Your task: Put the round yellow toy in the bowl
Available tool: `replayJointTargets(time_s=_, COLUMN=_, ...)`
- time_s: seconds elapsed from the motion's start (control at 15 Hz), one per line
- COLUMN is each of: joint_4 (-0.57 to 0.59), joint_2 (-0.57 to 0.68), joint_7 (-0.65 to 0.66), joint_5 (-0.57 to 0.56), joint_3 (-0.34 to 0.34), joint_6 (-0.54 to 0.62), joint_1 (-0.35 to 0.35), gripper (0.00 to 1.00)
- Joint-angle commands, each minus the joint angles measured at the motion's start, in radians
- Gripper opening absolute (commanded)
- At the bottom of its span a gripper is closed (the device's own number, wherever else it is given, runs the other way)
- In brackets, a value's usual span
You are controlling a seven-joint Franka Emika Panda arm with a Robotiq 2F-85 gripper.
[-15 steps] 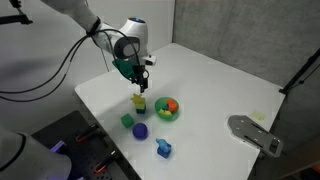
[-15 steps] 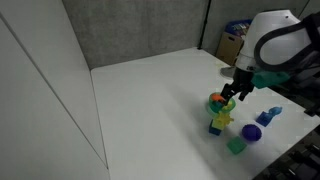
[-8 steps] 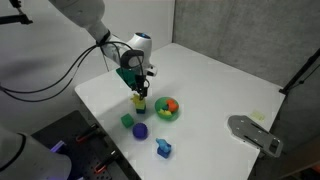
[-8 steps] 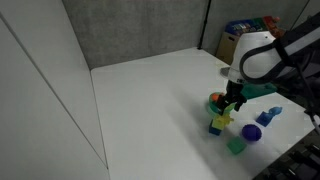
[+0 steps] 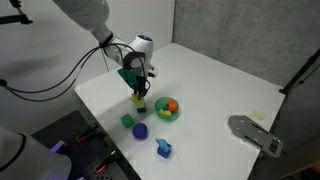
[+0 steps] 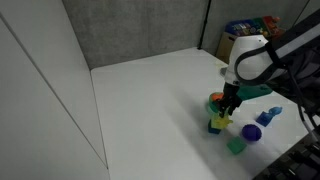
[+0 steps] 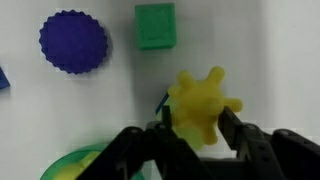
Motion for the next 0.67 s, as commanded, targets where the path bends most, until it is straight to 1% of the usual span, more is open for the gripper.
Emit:
replayJointTargets(time_s=0.0, joint_4=0.03, joint_2=-0.016, joint_7=-0.007, joint_5=0.043, joint_3=-0.002, joint_6=-0.054, joint_1=-0.002, gripper=0.2)
replayJointTargets(time_s=0.07, joint_4=0.034, joint_2=-0.025, joint_7=-0.01, joint_5=0.056, joint_3=-0.001, joint_6=-0.065, joint_1=-0.004, gripper=0.19)
replayJointTargets(time_s=0.2, joint_4=0.043, joint_2=-0.035, joint_7=-0.013, joint_5=0.075, joint_3=-0.001, joint_6=-0.077, joint_1=-0.007, gripper=0.04)
replayJointTargets(time_s=0.27, joint_4=0.046, joint_2=-0.039, joint_7=-0.011, joint_5=0.081, joint_3=-0.002, joint_6=-0.08, joint_1=-0.007, gripper=0.01)
replayJointTargets(time_s=0.4, joint_4=0.055, joint_2=-0.04, joint_7=-0.009, joint_5=0.091, joint_3=-0.005, joint_6=-0.087, joint_1=-0.007, gripper=0.04)
replayJointTargets(time_s=0.47, joint_4=0.059, joint_2=-0.041, joint_7=-0.009, joint_5=0.095, joint_3=-0.005, joint_6=-0.091, joint_1=-0.008, gripper=0.03)
replayJointTargets(time_s=0.53, joint_4=0.063, joint_2=-0.041, joint_7=-0.009, joint_5=0.1, joint_3=-0.006, joint_6=-0.094, joint_1=-0.009, gripper=0.04)
replayJointTargets(time_s=0.6, joint_4=0.067, joint_2=-0.041, joint_7=-0.009, joint_5=0.104, joint_3=-0.007, joint_6=-0.096, joint_1=-0.01, gripper=0.03)
